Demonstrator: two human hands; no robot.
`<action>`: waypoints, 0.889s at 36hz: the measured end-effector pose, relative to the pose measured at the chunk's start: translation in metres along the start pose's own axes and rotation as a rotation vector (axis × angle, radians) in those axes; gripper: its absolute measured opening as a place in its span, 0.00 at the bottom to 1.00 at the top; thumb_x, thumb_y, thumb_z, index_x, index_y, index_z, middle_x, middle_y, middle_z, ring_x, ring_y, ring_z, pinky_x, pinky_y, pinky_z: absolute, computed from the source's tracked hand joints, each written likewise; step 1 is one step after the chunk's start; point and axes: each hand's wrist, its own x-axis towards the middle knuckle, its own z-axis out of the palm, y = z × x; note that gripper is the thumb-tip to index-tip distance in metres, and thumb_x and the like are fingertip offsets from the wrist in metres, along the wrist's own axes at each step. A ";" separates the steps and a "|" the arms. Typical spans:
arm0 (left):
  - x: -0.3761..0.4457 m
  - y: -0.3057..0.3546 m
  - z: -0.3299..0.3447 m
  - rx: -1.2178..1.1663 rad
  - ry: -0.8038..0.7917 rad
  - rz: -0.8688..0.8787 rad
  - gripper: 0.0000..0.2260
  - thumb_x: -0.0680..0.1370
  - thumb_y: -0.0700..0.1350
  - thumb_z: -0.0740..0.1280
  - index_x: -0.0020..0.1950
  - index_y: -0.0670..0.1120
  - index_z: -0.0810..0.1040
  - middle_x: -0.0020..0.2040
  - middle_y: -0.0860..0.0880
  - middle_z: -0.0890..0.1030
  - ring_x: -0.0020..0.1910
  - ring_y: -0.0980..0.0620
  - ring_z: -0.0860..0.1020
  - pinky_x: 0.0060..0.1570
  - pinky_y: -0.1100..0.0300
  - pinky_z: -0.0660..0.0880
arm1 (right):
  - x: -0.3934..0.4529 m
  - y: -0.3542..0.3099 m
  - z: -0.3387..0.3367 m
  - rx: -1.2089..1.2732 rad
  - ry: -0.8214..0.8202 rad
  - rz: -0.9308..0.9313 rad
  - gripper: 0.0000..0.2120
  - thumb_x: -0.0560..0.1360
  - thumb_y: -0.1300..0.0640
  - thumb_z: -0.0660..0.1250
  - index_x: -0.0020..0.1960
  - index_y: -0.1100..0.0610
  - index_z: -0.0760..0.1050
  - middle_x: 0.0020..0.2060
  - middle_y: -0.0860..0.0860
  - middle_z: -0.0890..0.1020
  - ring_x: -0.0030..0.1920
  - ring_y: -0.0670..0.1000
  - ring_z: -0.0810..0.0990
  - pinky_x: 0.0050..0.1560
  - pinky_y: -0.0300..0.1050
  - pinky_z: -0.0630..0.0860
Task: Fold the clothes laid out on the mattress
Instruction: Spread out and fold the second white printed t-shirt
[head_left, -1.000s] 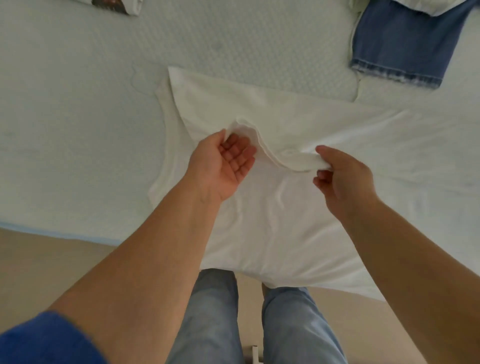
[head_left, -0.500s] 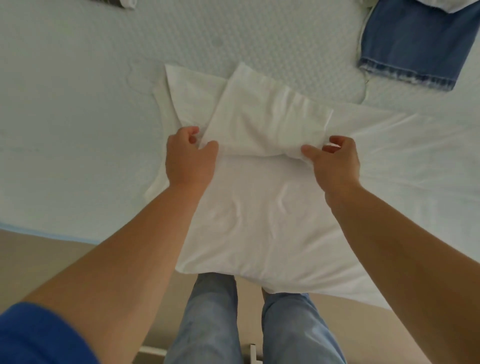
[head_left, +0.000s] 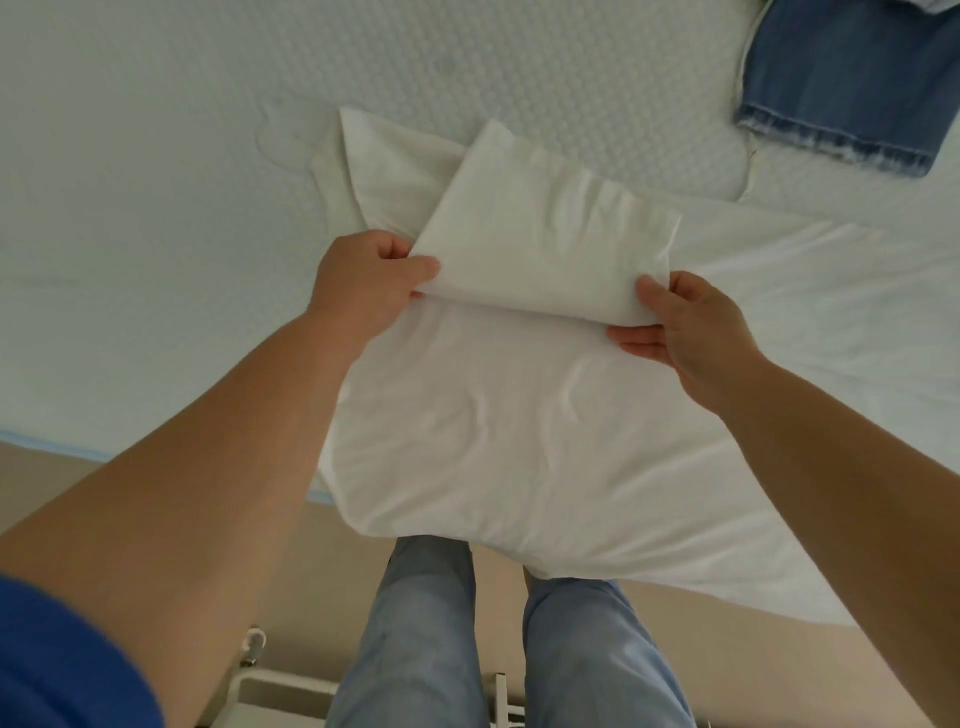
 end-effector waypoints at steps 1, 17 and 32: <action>-0.001 -0.001 -0.002 0.013 0.005 0.015 0.10 0.66 0.47 0.72 0.29 0.49 0.74 0.33 0.50 0.78 0.38 0.48 0.80 0.48 0.48 0.79 | 0.002 -0.001 -0.002 -0.033 -0.010 0.008 0.05 0.78 0.53 0.64 0.45 0.54 0.73 0.44 0.52 0.81 0.36 0.51 0.84 0.39 0.44 0.79; -0.024 -0.028 0.009 0.485 0.108 0.059 0.06 0.69 0.49 0.70 0.38 0.48 0.75 0.48 0.45 0.77 0.43 0.47 0.76 0.40 0.58 0.67 | -0.003 0.009 0.002 -0.474 0.266 -0.150 0.16 0.70 0.49 0.71 0.54 0.51 0.71 0.40 0.43 0.77 0.36 0.44 0.78 0.37 0.38 0.70; 0.009 -0.025 0.062 1.006 0.010 0.610 0.33 0.77 0.62 0.52 0.77 0.52 0.46 0.78 0.50 0.43 0.76 0.49 0.41 0.71 0.46 0.38 | 0.025 0.026 0.023 -1.442 0.122 -0.693 0.34 0.78 0.38 0.48 0.77 0.54 0.42 0.77 0.52 0.43 0.76 0.51 0.39 0.71 0.54 0.34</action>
